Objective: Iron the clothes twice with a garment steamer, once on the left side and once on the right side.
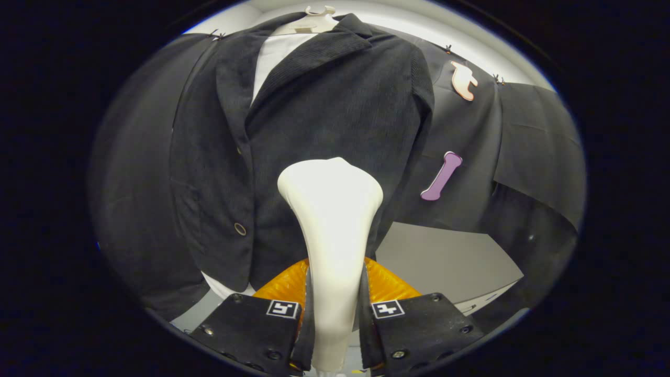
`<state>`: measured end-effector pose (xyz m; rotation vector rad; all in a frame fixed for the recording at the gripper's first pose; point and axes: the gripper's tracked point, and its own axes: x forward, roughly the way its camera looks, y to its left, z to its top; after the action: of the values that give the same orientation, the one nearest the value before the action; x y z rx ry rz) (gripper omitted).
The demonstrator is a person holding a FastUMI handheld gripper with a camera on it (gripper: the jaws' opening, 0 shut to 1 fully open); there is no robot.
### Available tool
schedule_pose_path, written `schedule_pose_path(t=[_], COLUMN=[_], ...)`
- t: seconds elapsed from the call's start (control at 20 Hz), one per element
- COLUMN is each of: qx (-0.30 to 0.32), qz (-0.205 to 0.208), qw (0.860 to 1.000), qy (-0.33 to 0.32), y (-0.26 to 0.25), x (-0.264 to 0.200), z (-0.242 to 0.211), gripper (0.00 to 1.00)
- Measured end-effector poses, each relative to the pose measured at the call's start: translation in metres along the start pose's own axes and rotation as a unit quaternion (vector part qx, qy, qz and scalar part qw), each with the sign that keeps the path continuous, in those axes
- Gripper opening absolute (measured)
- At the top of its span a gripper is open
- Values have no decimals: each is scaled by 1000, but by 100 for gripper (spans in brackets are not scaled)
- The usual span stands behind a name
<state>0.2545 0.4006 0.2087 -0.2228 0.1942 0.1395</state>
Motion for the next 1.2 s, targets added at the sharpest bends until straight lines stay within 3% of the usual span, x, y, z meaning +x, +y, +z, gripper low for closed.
schedule_pose_path(t=[1.2], qx=[-49], qz=[-7], qw=[996], qy=[80], y=[22], x=[24], z=[-119], gripper=[37])
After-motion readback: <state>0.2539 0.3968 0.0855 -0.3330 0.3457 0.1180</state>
